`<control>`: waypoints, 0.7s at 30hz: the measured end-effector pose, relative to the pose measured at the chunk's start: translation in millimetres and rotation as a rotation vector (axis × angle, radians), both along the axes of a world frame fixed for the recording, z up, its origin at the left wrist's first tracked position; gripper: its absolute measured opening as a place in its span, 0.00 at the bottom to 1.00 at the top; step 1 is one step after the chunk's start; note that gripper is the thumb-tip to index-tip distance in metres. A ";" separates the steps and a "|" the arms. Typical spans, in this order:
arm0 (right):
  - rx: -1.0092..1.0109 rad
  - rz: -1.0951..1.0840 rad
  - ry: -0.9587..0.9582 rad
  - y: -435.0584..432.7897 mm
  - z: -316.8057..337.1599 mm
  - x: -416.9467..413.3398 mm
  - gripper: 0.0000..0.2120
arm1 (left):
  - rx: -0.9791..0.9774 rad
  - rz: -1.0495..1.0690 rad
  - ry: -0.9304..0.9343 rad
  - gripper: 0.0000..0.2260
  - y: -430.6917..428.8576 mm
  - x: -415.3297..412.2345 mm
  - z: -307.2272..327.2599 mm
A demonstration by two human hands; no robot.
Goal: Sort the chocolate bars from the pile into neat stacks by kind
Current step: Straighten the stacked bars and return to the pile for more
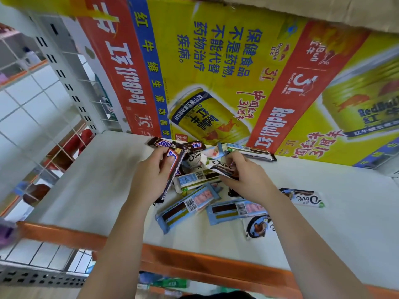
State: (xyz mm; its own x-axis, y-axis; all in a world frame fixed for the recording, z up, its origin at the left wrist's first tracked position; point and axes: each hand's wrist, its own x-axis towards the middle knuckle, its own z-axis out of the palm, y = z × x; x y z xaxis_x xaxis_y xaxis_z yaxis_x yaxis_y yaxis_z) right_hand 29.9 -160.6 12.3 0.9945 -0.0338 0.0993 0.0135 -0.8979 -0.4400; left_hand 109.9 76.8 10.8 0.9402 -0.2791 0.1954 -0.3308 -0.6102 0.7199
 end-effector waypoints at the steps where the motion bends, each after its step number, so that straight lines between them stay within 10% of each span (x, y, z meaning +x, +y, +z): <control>1: -0.009 -0.022 0.004 -1.1 1.1 -2.1 0.20 | -0.006 -0.009 0.006 0.11 -1.3 -0.7 -0.5; 5: -0.031 -0.087 0.035 -6.1 1.8 -13.6 0.32 | -0.036 -0.070 0.027 0.11 -8.8 -4.3 1.6; 21: 0.127 -0.337 -0.038 -80.7 5.8 -134.2 0.10 | -0.014 -0.353 0.154 0.04 -113.4 -70.5 18.8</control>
State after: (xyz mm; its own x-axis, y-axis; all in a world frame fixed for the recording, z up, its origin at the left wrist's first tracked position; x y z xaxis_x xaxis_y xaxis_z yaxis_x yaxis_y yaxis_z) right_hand -104.3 -241.3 18.1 0.9212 -0.3731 0.1102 -0.2550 -0.7930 -0.5534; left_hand 39.5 -36.6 29.6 0.8053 -0.5893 0.0653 -0.4059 -0.4676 0.7853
